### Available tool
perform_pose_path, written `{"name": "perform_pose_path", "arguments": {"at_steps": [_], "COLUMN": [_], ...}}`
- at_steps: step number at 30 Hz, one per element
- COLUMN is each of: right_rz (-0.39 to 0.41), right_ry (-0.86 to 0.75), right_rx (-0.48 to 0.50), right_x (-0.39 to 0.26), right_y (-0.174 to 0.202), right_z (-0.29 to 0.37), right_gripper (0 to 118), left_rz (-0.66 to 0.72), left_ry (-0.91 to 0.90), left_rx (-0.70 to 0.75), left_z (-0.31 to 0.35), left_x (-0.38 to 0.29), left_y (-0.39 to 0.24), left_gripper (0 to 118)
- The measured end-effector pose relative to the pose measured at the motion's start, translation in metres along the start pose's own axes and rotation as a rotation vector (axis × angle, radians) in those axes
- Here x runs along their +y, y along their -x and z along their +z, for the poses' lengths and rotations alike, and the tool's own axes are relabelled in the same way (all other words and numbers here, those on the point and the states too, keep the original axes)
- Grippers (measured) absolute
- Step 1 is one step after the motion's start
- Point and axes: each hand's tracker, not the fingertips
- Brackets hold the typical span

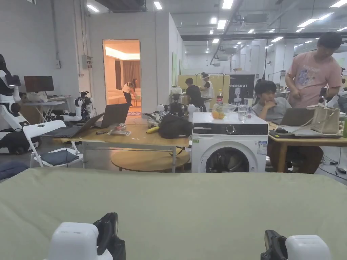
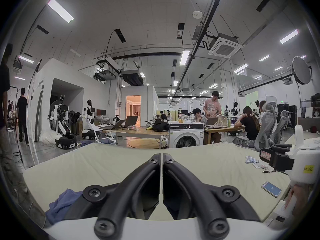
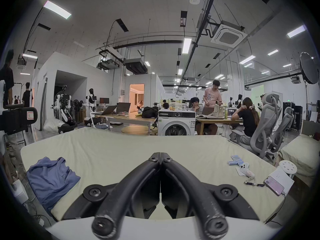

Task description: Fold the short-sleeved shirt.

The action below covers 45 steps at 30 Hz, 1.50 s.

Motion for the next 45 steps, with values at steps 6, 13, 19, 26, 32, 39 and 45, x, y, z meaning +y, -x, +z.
{"name": "perform_pose_path", "arguments": {"at_steps": [6,13,19,26,32,39,45], "right_rz": [-0.001,0.003,-0.002,0.015,0.024,0.001,-0.012], "right_ry": [-0.007,-0.013,-0.014,-0.031,-0.033,-0.032,-0.018], "right_rx": [0.0,0.0,-0.003,-0.009,-0.011,0.055,0.174], "right_x": [0.002,0.003,0.003,0.004,0.003,0.002,-0.003], "right_y": [-0.001,-0.001,-0.001,0.004,0.006,0.029,0.076], "right_z": [0.001,0.002,0.002,0.004,0.005,-0.004,-0.015], "right_gripper": [0,0,0,0,0,0,0], "left_rz": [-0.001,-0.006,-0.002,-0.015,-0.006,-0.049,-0.011], "left_ry": [-0.007,-0.005,-0.011,-0.041,-0.042,-0.026,-0.007], "left_rx": [0.001,0.002,0.006,0.022,0.027,0.075,0.222], "left_z": [0.0,-0.001,0.0,0.005,0.008,0.019,0.04], "left_x": [0.001,0.0,-0.001,0.002,0.005,0.008,0.002], "left_y": [0.0,0.0,0.001,0.001,0.001,0.012,0.065], "left_gripper": [0,0,0,0,0,0,0]}}
